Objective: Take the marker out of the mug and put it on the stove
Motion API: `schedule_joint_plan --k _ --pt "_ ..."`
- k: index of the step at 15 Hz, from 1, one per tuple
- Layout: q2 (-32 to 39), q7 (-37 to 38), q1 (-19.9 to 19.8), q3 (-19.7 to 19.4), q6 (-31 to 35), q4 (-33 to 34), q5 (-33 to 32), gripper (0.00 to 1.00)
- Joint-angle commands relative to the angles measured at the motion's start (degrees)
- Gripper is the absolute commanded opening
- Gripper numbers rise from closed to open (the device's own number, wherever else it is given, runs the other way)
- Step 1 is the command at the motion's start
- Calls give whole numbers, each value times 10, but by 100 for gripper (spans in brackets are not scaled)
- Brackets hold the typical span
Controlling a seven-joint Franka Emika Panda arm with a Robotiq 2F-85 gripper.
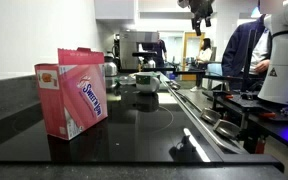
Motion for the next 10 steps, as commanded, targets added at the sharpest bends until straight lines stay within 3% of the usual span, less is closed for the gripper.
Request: schedule_joint_plan --k 1,6,10 --pt "3 -6 -14 13 -1 1 6 100" --pt "3 -6 -14 13 -1 1 6 100" --pt "45 110 -18 32 34 23 81 100"
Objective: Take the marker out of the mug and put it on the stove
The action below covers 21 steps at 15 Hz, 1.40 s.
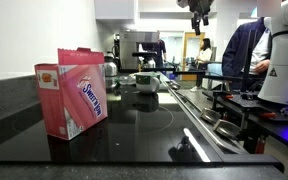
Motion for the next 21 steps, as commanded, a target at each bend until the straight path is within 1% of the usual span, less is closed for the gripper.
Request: schedule_joint_plan --k 1,4,6,8,11,12,13,15,17,18,19,20,21 --pt "54 99 -16 34 33 28 56 100" --pt "107 194 -15 68 74 58 96 100" --pt "149 259 -16 89 105 83 110 100" --pt "196 318 -18 101 125 114 118 100" --pt "276 393 -23 105 153 157 130 100" --pt "301 416 -24 105 155 171 135 89" --pt "325 441 -25 105 161 183 139 74" --pt "375 493 -23 106 160 211 151 58" --pt "420 510 -21 109 146 243 175 52" --pt "439 517 -20 111 144 256 181 46" --pt "457 522 -20 113 144 270 186 44" --pt "473 524 -21 115 139 283 195 43" --pt "487 521 -23 116 134 295 201 47"
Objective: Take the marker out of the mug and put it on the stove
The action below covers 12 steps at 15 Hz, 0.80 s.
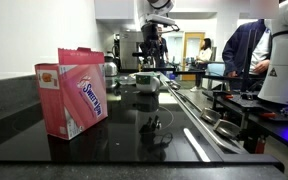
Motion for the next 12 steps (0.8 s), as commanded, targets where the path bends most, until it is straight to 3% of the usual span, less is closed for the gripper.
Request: schedule_joint_plan --k 1,4,12 --pt "46 12 -9 6 -34 52 26 50" --pt "79 3 -13 6 -39 79 30 60" --pt "145 -10 -22 15 -90 138 38 55"
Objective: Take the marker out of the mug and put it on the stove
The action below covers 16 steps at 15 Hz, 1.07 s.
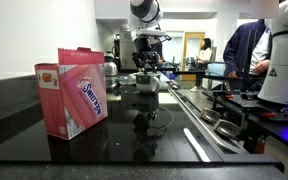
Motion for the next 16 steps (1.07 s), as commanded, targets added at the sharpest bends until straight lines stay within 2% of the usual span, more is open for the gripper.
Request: schedule_joint_plan --k 1,5,6,7,10,11,12,16 --pt "26 -15 -16 13 -56 37 25 56" --pt "41 -14 -16 19 -86 49 43 50" --pt "44 -10 -15 19 -88 50 45 34" --pt "46 -7 -15 19 -90 51 47 23" --pt "44 -2 -16 17 -89 48 57 1" --pt "41 -2 -17 17 -88 47 58 1" --pt "36 -4 -18 16 -88 45 60 5" --pt "-1 1 -17 11 -103 30 57 5"
